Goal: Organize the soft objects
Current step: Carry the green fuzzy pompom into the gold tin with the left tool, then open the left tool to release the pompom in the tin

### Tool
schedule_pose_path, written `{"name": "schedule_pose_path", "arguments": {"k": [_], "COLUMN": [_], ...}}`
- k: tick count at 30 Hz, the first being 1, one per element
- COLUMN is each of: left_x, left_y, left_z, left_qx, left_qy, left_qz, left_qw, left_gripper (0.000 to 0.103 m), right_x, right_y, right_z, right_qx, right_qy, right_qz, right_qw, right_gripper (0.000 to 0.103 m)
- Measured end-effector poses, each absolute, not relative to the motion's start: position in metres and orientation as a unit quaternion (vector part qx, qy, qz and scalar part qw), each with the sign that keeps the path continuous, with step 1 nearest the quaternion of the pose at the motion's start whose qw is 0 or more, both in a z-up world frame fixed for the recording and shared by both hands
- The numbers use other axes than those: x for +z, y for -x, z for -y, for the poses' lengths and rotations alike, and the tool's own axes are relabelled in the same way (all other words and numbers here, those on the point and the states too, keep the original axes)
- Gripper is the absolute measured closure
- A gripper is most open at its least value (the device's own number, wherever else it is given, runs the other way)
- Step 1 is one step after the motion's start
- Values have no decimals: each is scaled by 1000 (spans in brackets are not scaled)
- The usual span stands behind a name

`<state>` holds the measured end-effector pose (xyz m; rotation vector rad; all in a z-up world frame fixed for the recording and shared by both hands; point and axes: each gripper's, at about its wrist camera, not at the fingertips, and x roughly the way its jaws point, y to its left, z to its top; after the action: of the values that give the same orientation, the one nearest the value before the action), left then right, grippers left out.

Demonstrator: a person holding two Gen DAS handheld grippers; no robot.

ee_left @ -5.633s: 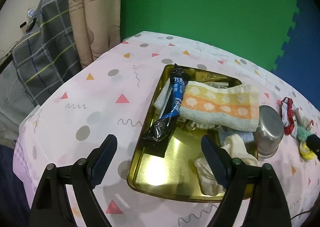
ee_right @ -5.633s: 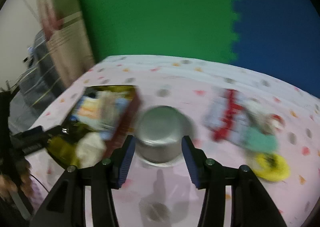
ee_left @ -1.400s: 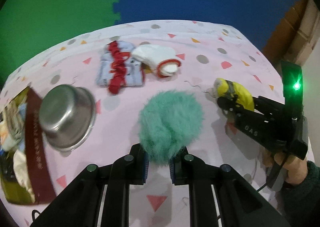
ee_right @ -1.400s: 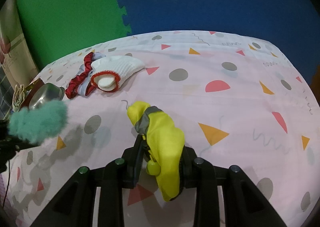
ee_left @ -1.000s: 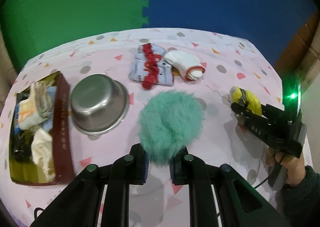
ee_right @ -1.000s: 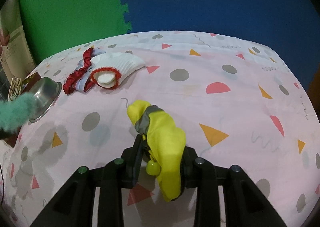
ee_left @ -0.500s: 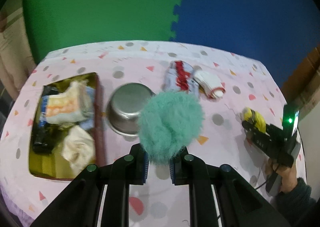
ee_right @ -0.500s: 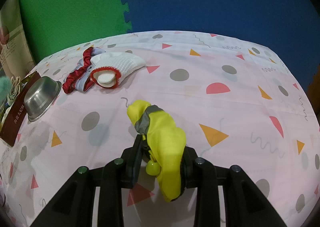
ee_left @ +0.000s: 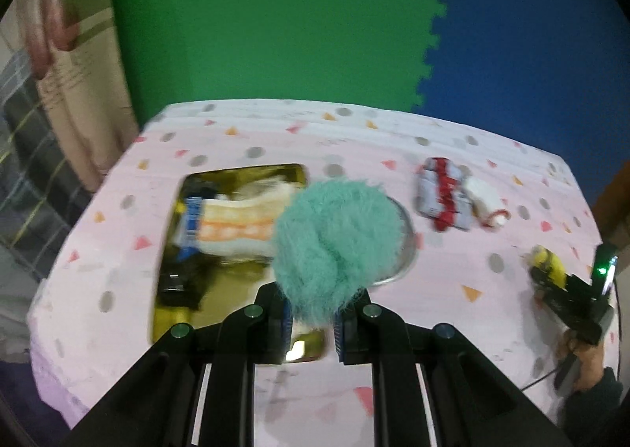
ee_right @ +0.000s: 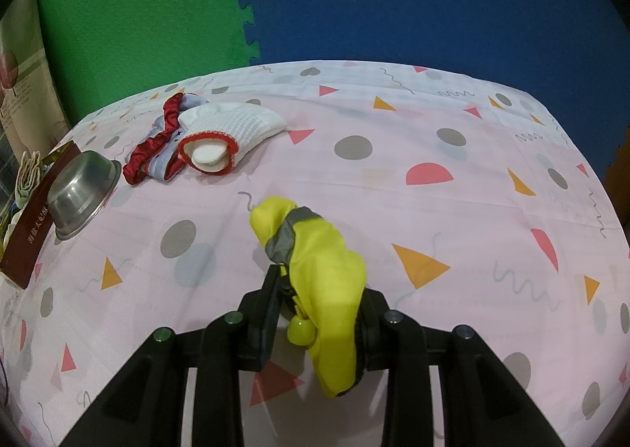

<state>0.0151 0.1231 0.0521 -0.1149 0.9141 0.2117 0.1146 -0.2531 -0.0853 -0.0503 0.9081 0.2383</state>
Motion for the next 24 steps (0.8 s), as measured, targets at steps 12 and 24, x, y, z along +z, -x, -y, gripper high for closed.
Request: {"name": "schedule_pose_path", "arguments": {"k": [12,24], "left_x": [27,-29], "left_y": [-2,-11], "left_z": [-184,-207], "left_qx": [170,182], "left_qy": [53,58], "left_qz": [-466,-509], "left_qw": [866,839], "left_gripper": [88,88], "right_x": [-85,-85], "right_y": [-115,-114], "right_z": [253,253], "right_qx": [114,114], "right_qy": [25,25], "right_qz": [-438,-438], "right_qw": [892,892], "right_gripper": [71,71]}}
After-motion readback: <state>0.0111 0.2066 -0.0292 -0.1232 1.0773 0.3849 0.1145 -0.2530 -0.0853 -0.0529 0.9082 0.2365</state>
